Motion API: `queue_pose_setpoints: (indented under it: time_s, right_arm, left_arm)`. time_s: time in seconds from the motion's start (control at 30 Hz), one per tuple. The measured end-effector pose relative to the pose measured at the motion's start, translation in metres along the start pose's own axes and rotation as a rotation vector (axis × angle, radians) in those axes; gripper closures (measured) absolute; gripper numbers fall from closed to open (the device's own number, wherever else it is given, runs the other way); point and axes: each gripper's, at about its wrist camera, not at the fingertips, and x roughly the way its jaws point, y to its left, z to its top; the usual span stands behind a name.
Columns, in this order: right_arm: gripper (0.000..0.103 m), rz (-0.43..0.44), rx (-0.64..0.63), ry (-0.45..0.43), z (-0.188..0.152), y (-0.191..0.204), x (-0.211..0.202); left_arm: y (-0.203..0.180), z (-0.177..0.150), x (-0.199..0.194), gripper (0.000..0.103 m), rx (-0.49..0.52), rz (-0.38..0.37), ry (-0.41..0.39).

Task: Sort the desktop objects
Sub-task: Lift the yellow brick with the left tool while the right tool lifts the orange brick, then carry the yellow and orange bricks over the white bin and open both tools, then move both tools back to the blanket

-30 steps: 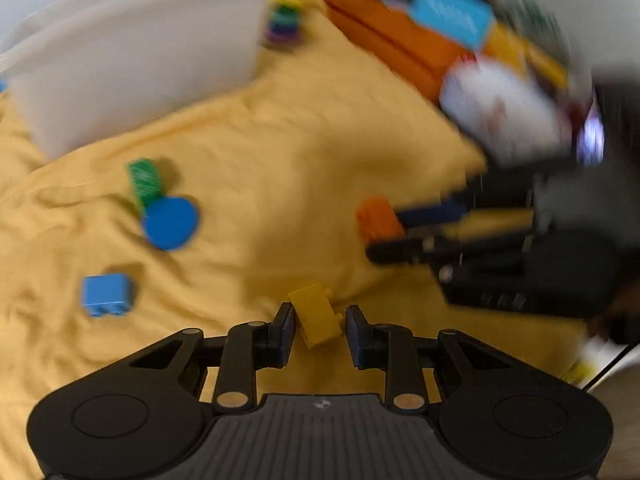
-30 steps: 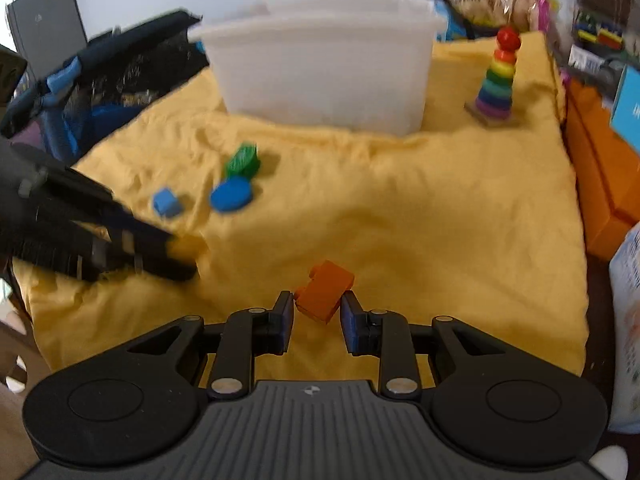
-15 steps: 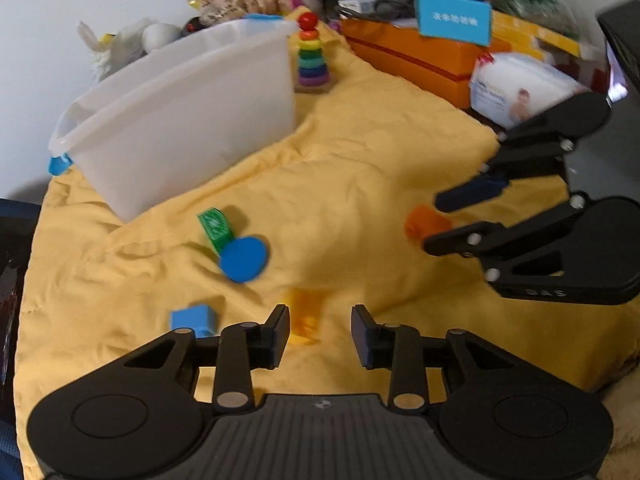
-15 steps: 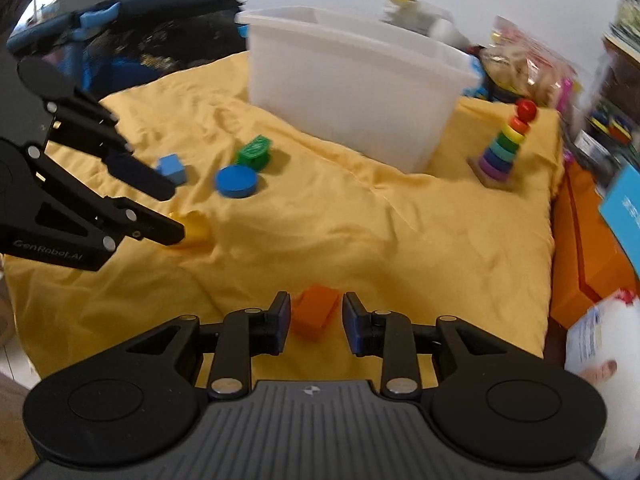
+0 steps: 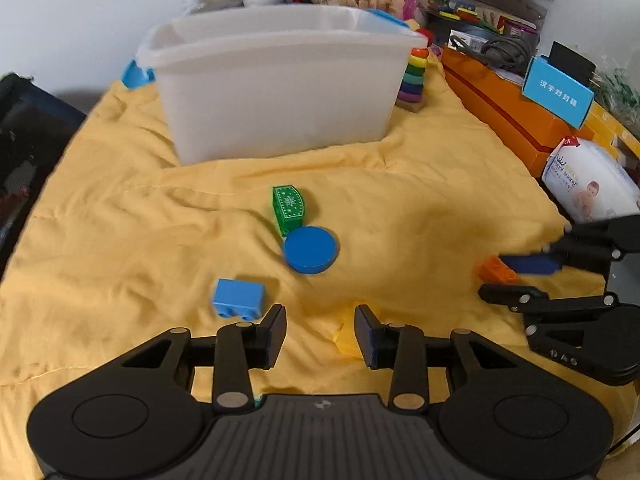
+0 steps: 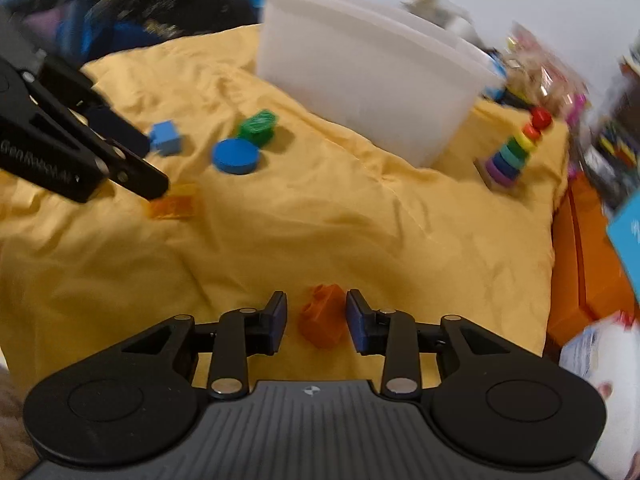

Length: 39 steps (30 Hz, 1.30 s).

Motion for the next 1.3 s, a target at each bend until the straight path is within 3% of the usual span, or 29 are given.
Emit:
queue_pose_setpoints:
  time_s: [0.03, 0.17, 0.33, 0.43, 0.47, 0.5, 0.6, 0.67, 0.77, 0.87, 1.1, 1.23, 1.3]
  right_arm:
    - [0.079, 0.011, 0.030, 0.016, -0.001, -0.005, 0.002]
    - [0.079, 0.045, 0.137, 0.026, -0.005, -0.018, 0.002]
    - [0.079, 0.061, 0.178, 0.026, -0.009, -0.022, 0.001]
    - [0.079, 0.059, 0.171, 0.026, -0.008, -0.021, 0.002]
    - [0.079, 0.058, 0.172, 0.027, -0.008, -0.022, 0.001]
    - [0.079, 0.056, 0.174, 0.027, -0.008, -0.022, 0.001]
    - [0.079, 0.051, 0.175, 0.021, -0.007, -0.021, 0.003]
    - [0.086, 0.058, 0.171, 0.022, -0.006, -0.021, 0.004]
    - [0.086, 0.069, 0.171, 0.004, 0.001, -0.025, -0.003]
    - [0.086, 0.056, 0.182, -0.073, 0.024, -0.036, -0.013]
    - [0.086, -0.002, 0.208, -0.345, 0.133, -0.074, -0.024]
    - [0.085, -0.034, 0.246, -0.388, 0.181, -0.089, 0.001]
    - [0.077, -0.048, 0.229, -0.352, 0.189, -0.086, 0.019]
  left_arm:
    - [0.002, 0.001, 0.006, 0.062, -0.010, -0.022, 0.012]
    - [0.010, 0.002, 0.021, 0.063, -0.128, -0.141, 0.073]
    - [-0.014, -0.006, 0.019, 0.067, -0.006, -0.148, 0.075]
    - [-0.010, -0.008, 0.024, 0.075, -0.049, -0.170, 0.066]
    - [-0.010, -0.008, 0.025, 0.084, -0.049, -0.167, 0.057]
    - [-0.009, -0.008, 0.025, 0.086, -0.042, -0.163, 0.054]
    - [-0.010, -0.007, 0.023, 0.086, -0.033, -0.173, 0.051]
    - [-0.010, -0.002, 0.014, 0.086, -0.016, -0.176, 0.035]
    - [-0.008, 0.022, -0.009, 0.086, 0.012, -0.152, -0.050]
    - [0.001, 0.059, -0.031, 0.086, 0.007, -0.117, -0.170]
    - [0.032, 0.176, -0.044, 0.085, -0.023, -0.006, -0.381]
    - [0.042, 0.209, -0.002, 0.080, 0.025, 0.116, -0.324]
    - [0.043, 0.208, 0.013, 0.076, 0.022, 0.162, -0.246]
